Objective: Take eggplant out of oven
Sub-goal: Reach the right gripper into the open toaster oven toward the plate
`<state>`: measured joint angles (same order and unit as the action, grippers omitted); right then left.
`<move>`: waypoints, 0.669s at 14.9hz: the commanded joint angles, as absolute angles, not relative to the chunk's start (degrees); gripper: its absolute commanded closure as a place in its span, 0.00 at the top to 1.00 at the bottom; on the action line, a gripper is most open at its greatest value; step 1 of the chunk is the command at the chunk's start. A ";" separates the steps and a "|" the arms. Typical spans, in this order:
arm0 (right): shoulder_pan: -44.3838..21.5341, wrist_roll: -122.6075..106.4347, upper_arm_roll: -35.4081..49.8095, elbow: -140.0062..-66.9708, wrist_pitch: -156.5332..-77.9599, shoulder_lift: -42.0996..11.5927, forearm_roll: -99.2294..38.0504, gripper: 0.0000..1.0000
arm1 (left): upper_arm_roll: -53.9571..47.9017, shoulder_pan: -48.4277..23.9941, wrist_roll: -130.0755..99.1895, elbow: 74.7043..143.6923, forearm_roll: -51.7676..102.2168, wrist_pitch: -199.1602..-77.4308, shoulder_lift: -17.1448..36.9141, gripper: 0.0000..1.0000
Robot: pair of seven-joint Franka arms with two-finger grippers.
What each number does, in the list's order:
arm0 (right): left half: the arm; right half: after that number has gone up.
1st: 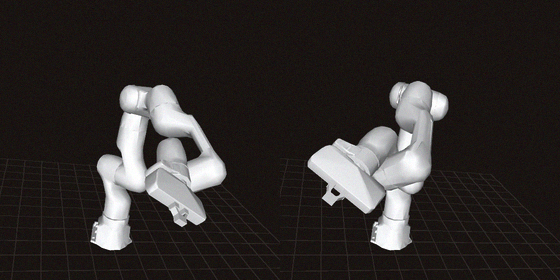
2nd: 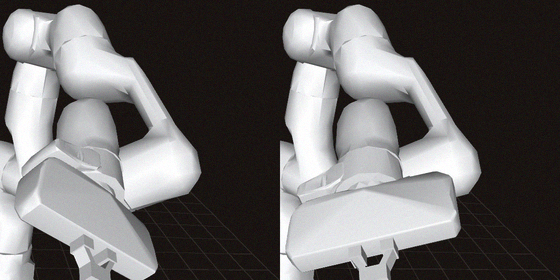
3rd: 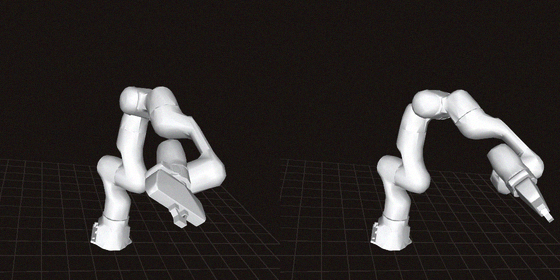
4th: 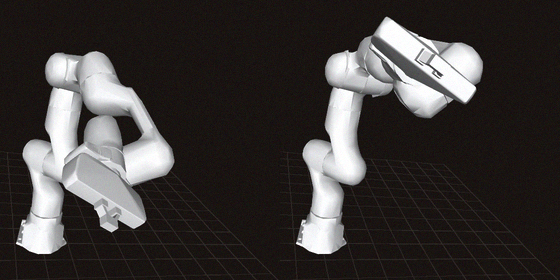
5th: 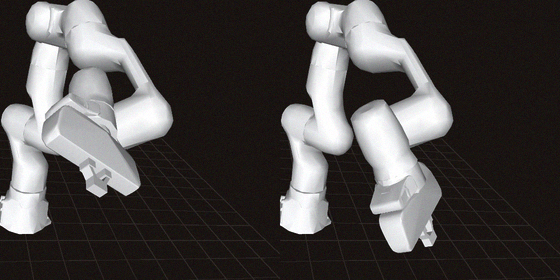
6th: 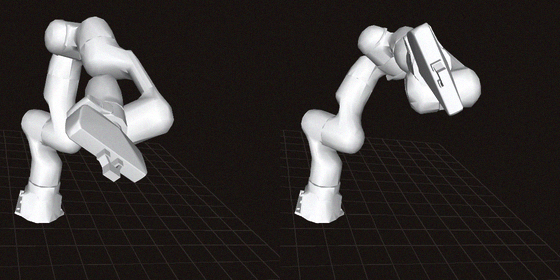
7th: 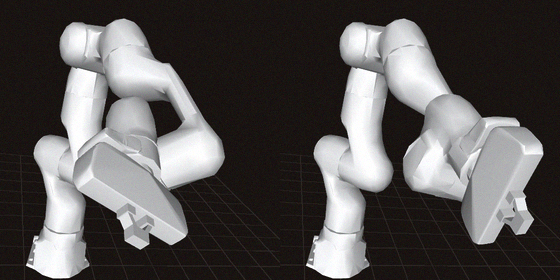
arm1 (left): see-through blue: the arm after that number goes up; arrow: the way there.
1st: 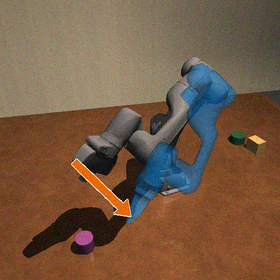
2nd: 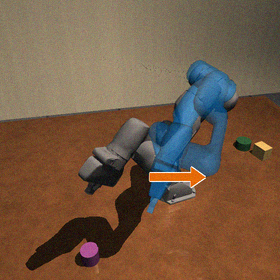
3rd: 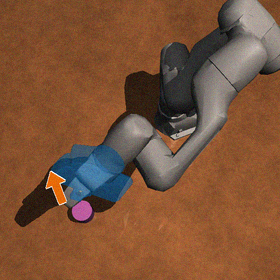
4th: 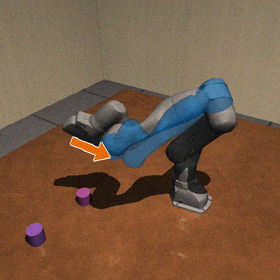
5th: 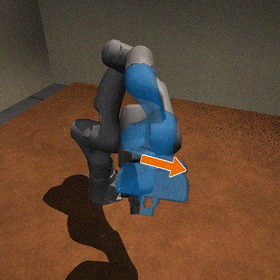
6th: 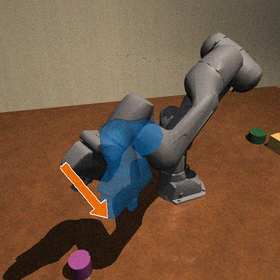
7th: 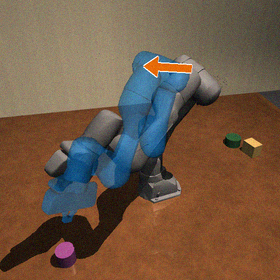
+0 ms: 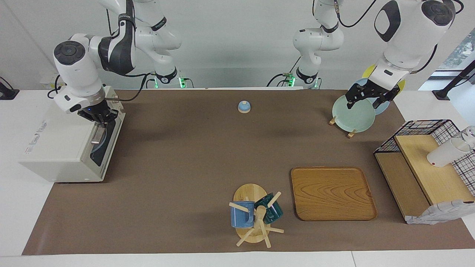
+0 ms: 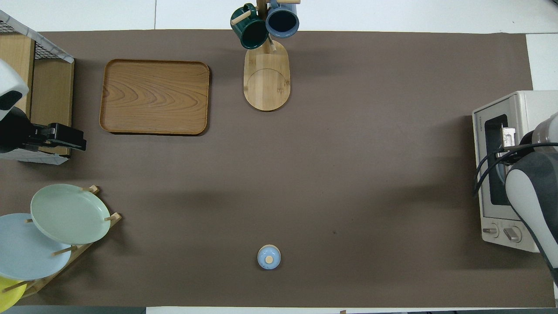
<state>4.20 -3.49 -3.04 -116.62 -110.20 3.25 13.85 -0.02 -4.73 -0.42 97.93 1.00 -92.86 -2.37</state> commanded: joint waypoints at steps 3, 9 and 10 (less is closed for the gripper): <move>4.75 -2.81 -2.37 -120.06 -115.13 2.64 14.33 0.00 | -0.44 -4.13 -0.88 98.00 0.00 -92.90 -2.64 1.00; 2.72 -2.46 -2.20 -121.55 -121.36 -1.22 9.34 0.00 | -0.53 -4.13 -0.97 98.00 0.00 -92.64 -2.64 1.00; 2.64 -2.46 -2.20 -121.73 -122.51 -2.10 8.19 0.00 | -0.53 -4.13 -0.97 97.91 0.00 -92.81 -2.72 1.00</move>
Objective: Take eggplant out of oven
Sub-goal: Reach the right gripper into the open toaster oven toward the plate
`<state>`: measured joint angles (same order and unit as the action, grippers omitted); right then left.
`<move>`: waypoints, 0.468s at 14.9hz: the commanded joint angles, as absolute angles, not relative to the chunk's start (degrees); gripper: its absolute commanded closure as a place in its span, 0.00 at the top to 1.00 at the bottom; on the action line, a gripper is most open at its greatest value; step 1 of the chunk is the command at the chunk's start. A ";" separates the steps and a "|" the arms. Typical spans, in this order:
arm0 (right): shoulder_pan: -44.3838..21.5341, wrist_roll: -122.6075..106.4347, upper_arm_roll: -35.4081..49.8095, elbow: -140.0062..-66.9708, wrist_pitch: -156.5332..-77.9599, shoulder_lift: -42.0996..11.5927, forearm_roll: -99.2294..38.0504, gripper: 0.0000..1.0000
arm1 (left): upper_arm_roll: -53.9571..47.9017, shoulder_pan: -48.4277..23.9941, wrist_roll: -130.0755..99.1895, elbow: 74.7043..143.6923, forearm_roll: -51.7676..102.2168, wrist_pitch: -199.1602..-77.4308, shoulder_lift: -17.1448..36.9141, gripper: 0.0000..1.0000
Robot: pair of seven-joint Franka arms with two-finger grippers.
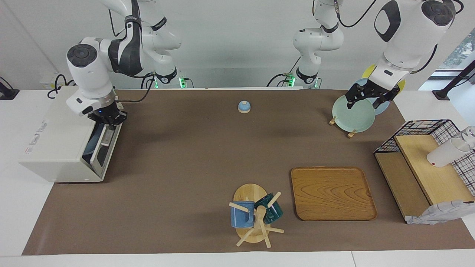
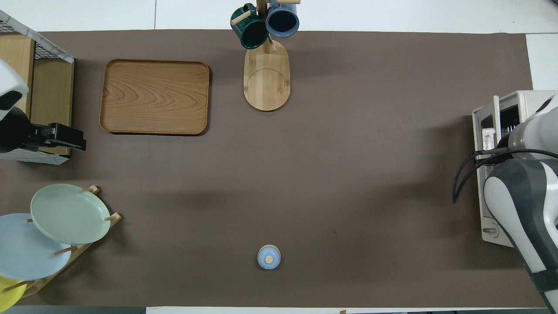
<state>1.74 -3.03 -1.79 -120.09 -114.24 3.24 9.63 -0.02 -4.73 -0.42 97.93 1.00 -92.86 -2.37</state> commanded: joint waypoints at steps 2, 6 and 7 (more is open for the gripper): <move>2.55 -1.76 -1.85 -123.91 -126.72 -2.37 7.21 0.00 | -0.44 -4.13 -0.97 98.00 0.00 -92.81 -2.64 1.00; 0.79 -1.58 -1.76 -125.07 -130.77 -4.92 3.97 0.00 | -0.44 -4.13 -0.97 98.00 0.00 -92.90 -2.72 1.00; 0.36 -1.50 -1.76 -125.07 -131.65 -5.88 2.91 0.00 | -0.53 -4.13 -1.05 98.00 0.00 -92.90 -2.72 1.00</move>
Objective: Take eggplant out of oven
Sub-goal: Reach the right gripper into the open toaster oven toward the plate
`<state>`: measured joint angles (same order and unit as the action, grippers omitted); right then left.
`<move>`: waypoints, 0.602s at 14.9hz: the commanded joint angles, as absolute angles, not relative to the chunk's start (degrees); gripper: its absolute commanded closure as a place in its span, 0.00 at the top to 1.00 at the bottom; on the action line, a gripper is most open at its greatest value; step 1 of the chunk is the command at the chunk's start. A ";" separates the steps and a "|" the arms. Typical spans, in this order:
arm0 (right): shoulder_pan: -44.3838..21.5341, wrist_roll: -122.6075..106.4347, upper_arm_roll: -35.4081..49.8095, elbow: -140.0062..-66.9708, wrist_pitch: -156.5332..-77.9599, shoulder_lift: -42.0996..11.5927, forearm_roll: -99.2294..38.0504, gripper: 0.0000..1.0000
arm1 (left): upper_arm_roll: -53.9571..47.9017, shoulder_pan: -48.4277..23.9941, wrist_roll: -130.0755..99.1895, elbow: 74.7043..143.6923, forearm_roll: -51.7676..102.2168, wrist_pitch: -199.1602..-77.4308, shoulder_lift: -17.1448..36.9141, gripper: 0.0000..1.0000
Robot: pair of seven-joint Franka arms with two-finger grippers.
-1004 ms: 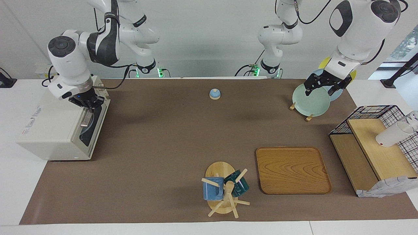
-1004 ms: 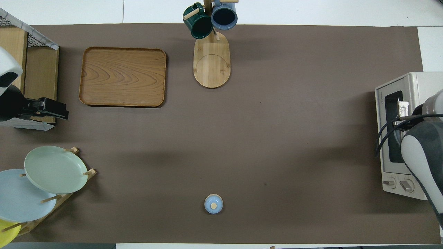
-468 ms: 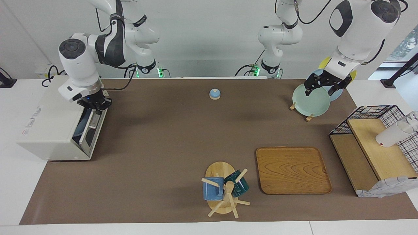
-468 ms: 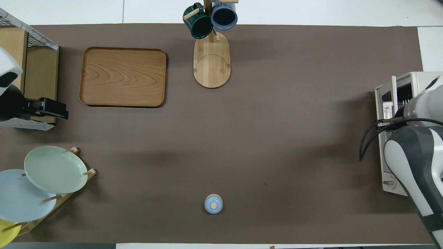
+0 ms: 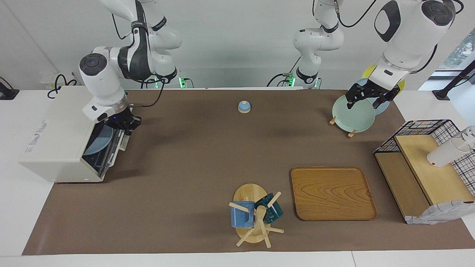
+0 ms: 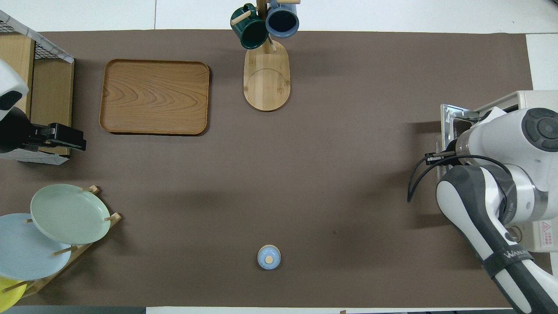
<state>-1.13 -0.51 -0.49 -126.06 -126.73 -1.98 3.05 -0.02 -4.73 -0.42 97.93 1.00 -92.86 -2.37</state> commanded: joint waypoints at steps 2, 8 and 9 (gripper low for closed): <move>0.26 -0.27 -1.76 -125.07 -133.41 -7.90 2.11 0.00 | -0.53 -4.13 -0.97 98.00 0.00 -92.73 -2.64 1.00; -2.98 3.95 -1.67 -124.19 -133.07 -9.76 0.09 0.00 | -0.53 -4.13 -0.97 98.09 0.00 -92.99 -2.72 1.00; -3.77 4.65 -1.58 -122.88 -130.72 -9.76 -0.09 0.00 | -0.53 -4.13 -1.05 98.00 0.00 -93.16 -2.72 1.00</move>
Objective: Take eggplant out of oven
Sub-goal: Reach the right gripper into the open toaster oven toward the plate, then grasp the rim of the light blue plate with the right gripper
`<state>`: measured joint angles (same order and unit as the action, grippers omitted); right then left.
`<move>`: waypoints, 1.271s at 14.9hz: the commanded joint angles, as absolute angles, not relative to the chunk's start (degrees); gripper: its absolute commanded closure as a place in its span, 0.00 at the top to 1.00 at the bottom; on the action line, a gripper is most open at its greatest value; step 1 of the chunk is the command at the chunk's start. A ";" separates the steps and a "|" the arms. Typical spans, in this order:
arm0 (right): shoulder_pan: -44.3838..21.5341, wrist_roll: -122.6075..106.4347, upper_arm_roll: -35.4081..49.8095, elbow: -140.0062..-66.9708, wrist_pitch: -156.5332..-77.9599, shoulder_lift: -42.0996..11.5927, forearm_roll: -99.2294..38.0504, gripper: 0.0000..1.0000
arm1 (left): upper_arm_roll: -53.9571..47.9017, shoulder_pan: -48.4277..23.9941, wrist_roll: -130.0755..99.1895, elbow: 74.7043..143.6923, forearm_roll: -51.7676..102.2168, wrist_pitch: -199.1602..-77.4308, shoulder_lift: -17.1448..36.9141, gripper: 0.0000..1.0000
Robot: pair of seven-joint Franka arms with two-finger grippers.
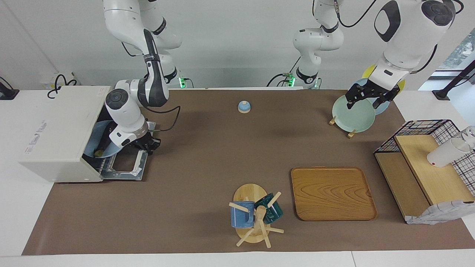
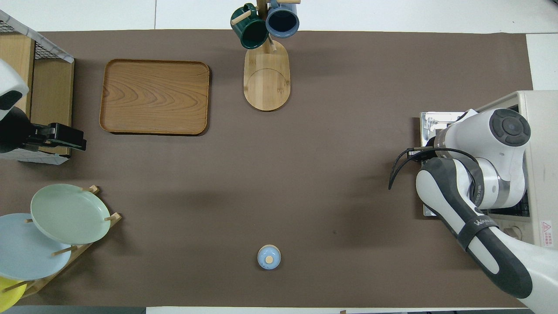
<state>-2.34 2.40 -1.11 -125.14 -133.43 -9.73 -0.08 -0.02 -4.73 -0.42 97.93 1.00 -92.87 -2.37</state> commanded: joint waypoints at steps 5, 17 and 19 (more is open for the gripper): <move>-6.33 10.64 -1.76 -114.44 -115.94 -8.01 -3.00 0.45 | -0.53 -4.22 -1.05 98.09 0.00 -93.08 -2.72 1.00; 0.17 4.59 -1.93 -122.08 -117.42 -2.73 6.68 0.47 | -0.44 -4.48 -0.79 97.91 -0.09 -93.25 -2.64 1.00; 1.31 3.08 -1.93 -122.69 -117.69 -2.64 6.68 0.46 | -0.44 -4.48 -0.88 97.91 -0.09 -93.34 -2.64 1.00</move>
